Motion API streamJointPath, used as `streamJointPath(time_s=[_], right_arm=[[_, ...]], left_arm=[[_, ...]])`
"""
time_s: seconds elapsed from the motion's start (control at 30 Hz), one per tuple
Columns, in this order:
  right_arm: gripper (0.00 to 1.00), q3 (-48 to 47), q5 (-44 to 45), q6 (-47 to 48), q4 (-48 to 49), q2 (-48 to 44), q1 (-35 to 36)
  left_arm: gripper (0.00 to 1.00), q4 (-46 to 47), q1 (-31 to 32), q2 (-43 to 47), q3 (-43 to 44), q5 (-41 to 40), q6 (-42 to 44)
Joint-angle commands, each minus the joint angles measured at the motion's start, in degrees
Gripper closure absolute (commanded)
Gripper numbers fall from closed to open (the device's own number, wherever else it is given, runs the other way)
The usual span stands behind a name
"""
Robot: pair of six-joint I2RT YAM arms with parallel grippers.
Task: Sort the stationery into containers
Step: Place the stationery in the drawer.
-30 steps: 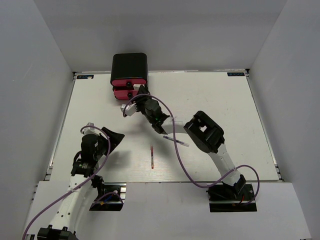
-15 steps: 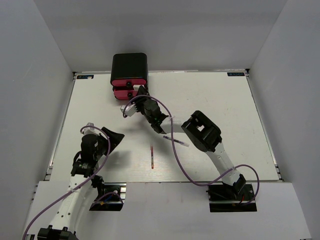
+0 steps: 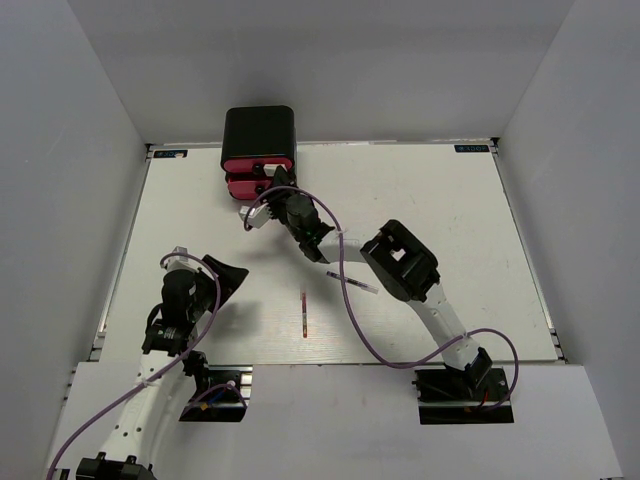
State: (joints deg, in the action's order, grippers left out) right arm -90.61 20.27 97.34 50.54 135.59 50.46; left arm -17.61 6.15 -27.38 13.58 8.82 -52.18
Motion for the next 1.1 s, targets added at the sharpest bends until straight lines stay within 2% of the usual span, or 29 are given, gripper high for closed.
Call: streamJointPath(time_s=[0.0,0.43,1.07], right_arm=[[1.0,-2.73,-0.67,1.36,1.66,0.99,-0.45],[1.0,-1.06,-1.9,3.65,0.52,0.91,-1.5],[1.0,-1.5,-6.65,6.99,-6.95,-0.15,-2.55]], left_arm=[[0.11,-0.15,-0.26,0.57,-0.31,0.23,-0.11],[0.11,-0.68,-0.26,1.1,-0.31,0.23,-0.11],[0.11,-0.68,-0.26,1.1,-0.31,-0.29,-0.11]])
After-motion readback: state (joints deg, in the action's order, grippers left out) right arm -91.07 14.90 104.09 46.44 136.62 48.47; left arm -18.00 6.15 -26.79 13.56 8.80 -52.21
